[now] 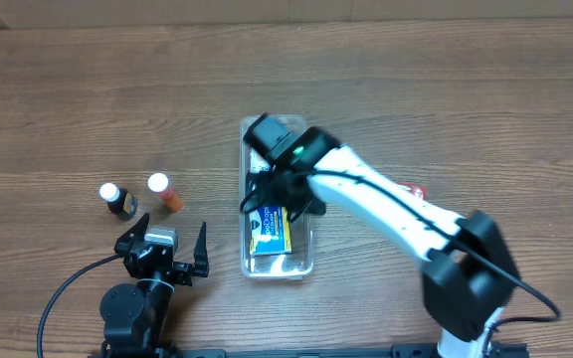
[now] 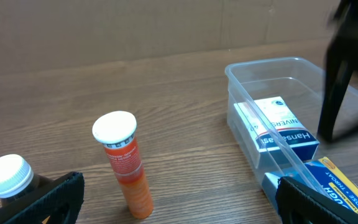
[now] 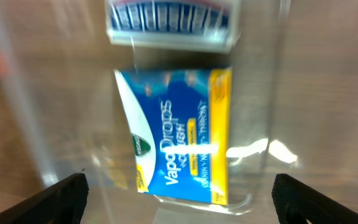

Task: Pack container
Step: 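Place the VapoDrops box into the container's lower half and release, then grasp the red Panadol box with the right gripper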

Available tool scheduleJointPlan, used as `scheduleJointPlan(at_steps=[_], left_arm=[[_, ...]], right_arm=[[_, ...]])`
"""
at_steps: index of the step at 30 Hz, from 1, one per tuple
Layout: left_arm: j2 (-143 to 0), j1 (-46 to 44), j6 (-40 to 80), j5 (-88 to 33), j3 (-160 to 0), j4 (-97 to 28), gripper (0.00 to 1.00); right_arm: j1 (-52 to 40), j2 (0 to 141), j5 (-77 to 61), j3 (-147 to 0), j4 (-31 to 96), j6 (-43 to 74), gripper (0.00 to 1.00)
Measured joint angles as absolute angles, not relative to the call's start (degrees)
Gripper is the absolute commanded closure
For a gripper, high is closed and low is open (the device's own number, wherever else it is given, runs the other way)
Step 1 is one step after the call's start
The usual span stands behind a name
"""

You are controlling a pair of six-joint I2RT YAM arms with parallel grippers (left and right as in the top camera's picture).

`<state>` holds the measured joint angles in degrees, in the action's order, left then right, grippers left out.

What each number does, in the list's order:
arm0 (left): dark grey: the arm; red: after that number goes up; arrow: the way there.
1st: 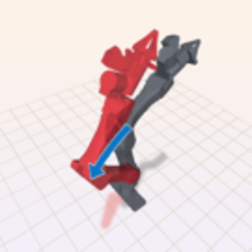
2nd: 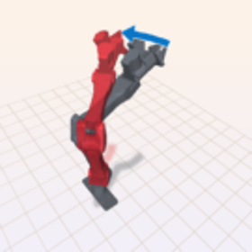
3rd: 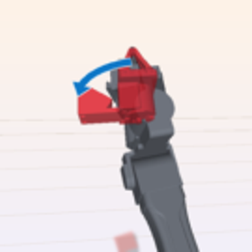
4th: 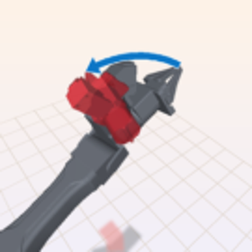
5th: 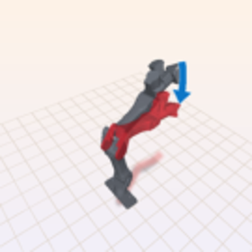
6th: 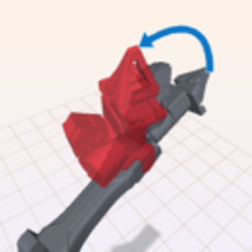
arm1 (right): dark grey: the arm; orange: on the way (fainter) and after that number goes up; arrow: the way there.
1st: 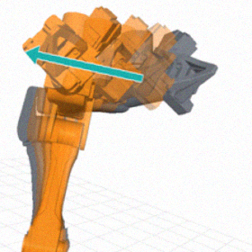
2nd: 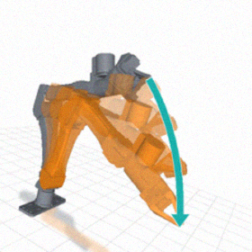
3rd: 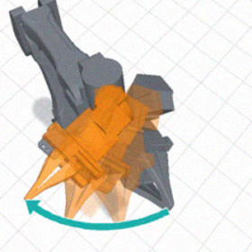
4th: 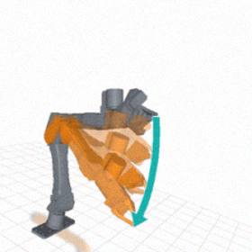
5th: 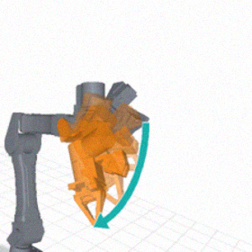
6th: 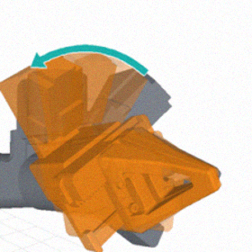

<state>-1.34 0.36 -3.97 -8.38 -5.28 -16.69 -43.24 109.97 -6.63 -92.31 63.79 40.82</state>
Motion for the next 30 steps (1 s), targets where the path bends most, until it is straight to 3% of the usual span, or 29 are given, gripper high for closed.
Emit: scheduleJointPlan(at_steps=[4,7,12,21,26,28,30], left_arm=[[-1.34,0.36,-3.97,-8.38,-5.28,-16.69,0.00],[-1.34,0.36,-3.97,-8.38,-5.28,-16.69,0.00],[-1.34,0.36,-3.97,-8.38,-5.28,-16.69,0.00],[-1.34,0.36,-3.97,-8.38,-5.28,-16.69,0.00],[-1.34,0.36,-3.97,-8.38,-5.28,-16.69,0.00],[-1.34,0.36,-3.97,-8.38,-5.28,-16.69,0.00],[-1.34,0.36,-3.97,-8.38,-5.28,-16.69,0.00]], right_arm=[[-36.16,102.28,-5.06,-96.75,66.89,39.20,0.00],[-24.29,96.36,-3.92,-98.24,74.13,37.36,0.00],[-13.06,98.06,-1.06,-92.97,77.49,32.71,0.00],[-9.56,104.16,0.67,-70.02,64.47,26.00,0.00],[-9.34,104.16,0.64,-64.93,58.04,25.47,0.00],[-9.34,104.16,0.45,-63.70,55.40,25.76,0.12],[-9.34,104.16,0.38,-63.35,54.17,26.87,0.16]])
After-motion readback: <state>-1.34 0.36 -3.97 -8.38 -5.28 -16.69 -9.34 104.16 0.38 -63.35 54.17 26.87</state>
